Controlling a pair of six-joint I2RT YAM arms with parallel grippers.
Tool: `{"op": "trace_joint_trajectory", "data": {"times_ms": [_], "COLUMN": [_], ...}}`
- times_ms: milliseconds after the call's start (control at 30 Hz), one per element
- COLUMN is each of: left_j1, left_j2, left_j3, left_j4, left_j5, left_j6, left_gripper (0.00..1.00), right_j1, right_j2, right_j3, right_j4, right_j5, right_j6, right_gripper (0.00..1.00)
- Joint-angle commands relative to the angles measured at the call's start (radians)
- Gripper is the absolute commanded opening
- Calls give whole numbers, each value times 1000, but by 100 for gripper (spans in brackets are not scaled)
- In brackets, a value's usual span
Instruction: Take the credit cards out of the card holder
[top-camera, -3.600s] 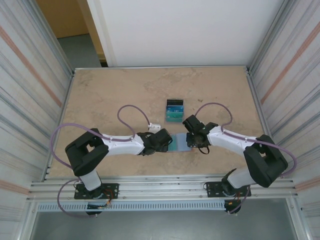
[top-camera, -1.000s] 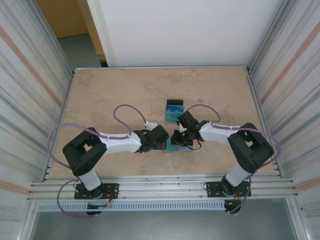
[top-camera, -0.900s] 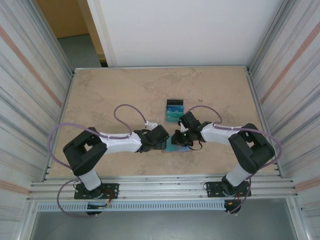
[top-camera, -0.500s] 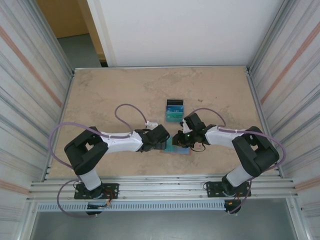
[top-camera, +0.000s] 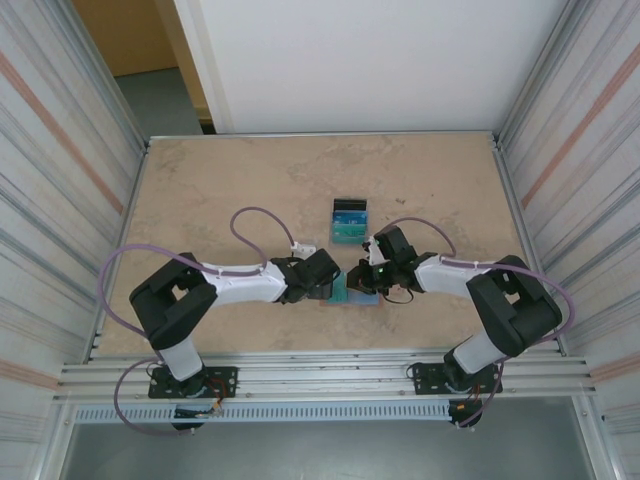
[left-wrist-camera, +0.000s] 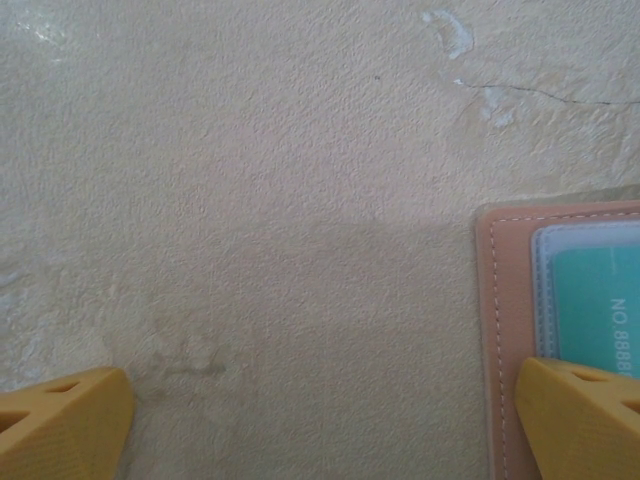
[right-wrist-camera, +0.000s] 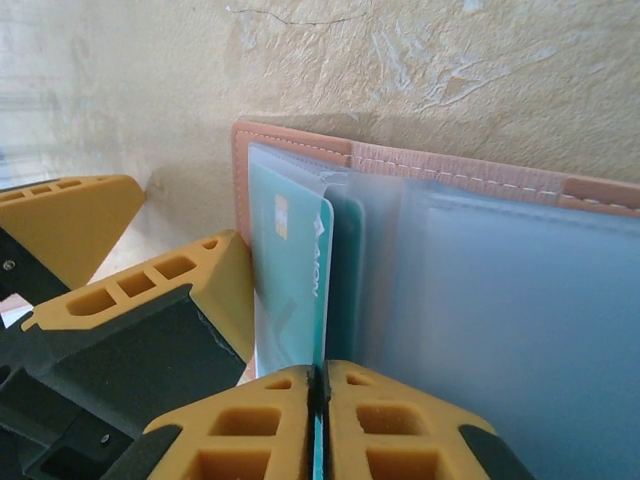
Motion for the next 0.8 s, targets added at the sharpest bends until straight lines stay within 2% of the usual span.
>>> {"op": "trace_joint_trajectory", "data": {"times_ms": [0, 167, 500, 767], "left_j1": [-9, -9, -9, -21], "left_j2": [25, 26, 14, -54], "left_j3": [10, 10, 7, 45], "left_j4": [-62, -73, -82, -73], "left_j5": [-14, -21, -31, -31], "left_j6": [0, -5, -7, 49], "left_gripper": [99, 99, 99, 99], "right_j1": [-10, -41, -89, -89], "right_j2": [0, -24, -88, -89], "right_j3": [-15, -33, -38, -36], "right_j4": [46, 34, -66, -78], "right_j5": [-32, -30, 1, -1], "right_j6": [18, 6, -48, -50], "right_gripper": [7, 0, 0, 0]}}
